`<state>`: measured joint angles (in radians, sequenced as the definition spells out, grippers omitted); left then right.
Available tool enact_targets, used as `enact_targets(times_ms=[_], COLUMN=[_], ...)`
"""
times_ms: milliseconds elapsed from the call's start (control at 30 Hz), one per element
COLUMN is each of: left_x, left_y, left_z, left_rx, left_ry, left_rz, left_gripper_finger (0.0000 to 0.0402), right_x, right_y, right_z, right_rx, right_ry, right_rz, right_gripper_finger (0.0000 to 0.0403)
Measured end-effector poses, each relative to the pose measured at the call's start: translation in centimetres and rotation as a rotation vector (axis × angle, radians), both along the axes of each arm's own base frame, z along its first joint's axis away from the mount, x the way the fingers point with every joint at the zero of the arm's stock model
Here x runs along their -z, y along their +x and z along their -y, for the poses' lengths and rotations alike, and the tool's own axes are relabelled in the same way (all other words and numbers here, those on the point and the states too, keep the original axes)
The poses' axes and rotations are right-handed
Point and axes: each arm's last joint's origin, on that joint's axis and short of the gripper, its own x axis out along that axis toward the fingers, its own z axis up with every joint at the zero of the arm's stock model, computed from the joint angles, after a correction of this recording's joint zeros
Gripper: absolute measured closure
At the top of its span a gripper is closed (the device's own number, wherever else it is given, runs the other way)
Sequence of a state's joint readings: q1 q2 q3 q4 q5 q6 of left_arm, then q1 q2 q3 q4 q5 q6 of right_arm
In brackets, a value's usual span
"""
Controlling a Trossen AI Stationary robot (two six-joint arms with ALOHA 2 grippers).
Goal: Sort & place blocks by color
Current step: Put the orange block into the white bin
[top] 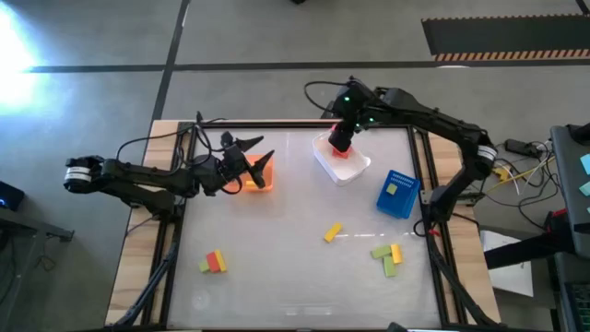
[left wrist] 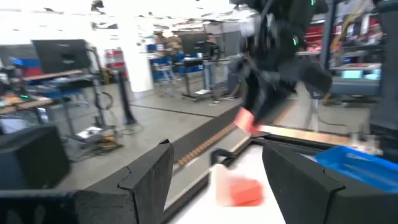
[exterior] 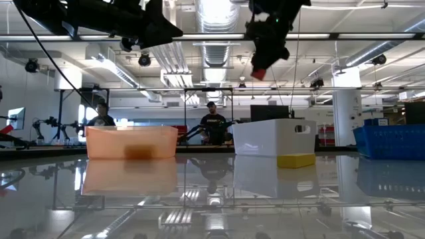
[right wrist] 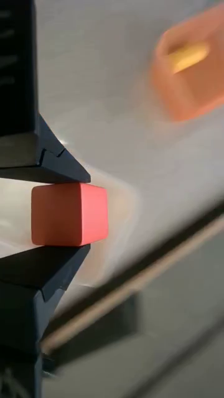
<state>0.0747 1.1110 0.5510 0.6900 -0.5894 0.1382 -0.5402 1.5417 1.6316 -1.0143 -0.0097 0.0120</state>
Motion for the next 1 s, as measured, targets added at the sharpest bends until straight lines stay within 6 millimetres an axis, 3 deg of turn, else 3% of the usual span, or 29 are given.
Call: enact_targets(times_ms=[267,433,633,1000], left_x=[0.1,0.3,0.7,1.0], left_y=[-0.1,-0.2,-0.1,-0.2], left_z=[-0.1,-0.2,-0.3,-0.3], left_rx=[-0.067,-0.109,-0.115,-0.127], left_ry=[0.032,0.026,0.025,0.014], left_rz=[-0.043,-0.069,-0.110,-0.133], left_gripper_finger=[0.0171,0.0171,0.0171,0.0171], right_x=[7.2,10.3,12.3,12.3], right_y=[0.5,1.2,1.5,1.4], right_z=[3.1,4.1,4.3,4.3], right_rx=[0.083,0.103,0.116,0.108], right_ry=[0.328,0.389,0.434,0.431], right_rz=[-0.292,-0.381,-0.457,-0.464], right_gripper_finger=[0.0279,0.0278,0.0278,0.0228])
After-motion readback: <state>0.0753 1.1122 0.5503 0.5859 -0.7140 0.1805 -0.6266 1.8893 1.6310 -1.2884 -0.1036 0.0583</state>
